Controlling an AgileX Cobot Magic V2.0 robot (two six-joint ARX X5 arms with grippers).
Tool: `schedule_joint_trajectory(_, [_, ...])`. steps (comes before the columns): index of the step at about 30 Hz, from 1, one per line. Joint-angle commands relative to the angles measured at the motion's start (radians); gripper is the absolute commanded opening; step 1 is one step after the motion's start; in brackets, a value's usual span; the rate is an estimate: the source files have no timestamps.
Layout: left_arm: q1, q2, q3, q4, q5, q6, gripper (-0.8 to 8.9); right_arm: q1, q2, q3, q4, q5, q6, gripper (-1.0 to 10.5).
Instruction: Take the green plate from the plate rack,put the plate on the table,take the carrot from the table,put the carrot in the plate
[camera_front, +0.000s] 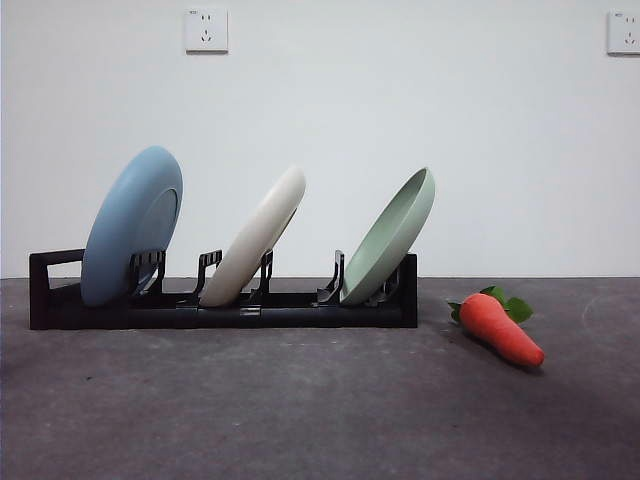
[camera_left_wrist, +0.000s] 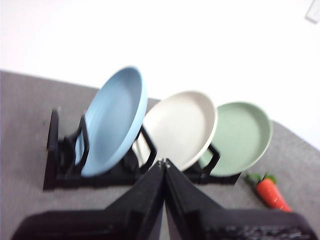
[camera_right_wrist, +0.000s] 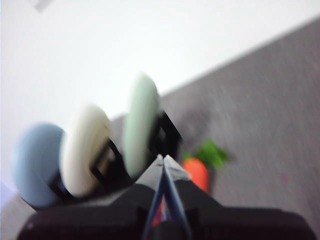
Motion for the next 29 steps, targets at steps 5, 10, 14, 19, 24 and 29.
schedule_joint_trajectory(5, [0.002, 0.147, 0.215, -0.051, 0.1, -0.003, -0.06, 0.002, 0.163, 0.231, -0.025, -0.072, -0.031, -0.1])
schedule_joint_trajectory(10, [0.002, 0.295, 0.37, -0.119, 0.227, 0.013, -0.06, 0.002, 0.355, 0.466, -0.244, -0.194, -0.183, -0.1])
schedule_joint_trajectory(14, [0.001, 0.391, 0.471, -0.203, 0.31, 0.073, -0.06, 0.003, 0.496, 0.646, -0.465, -0.259, -0.336, -0.1])
schedule_joint_trajectory(19, [0.0, 0.483, 0.576, -0.368, 0.378, 0.181, -0.06, 0.018, 0.651, 0.836, -0.727, -0.289, -0.469, -0.1])
schedule_joint_trajectory(24, [0.0, 0.53, 0.647, -0.539, 0.392, 0.295, -0.06, 0.038, 0.75, 0.941, -0.915, -0.289, -0.564, -0.1])
schedule_joint_trajectory(29, [0.0, 0.536, 0.667, -0.613, 0.393, 0.316, 0.75, 0.047, 0.771, 0.95, -0.943, -0.289, -0.58, 0.8])
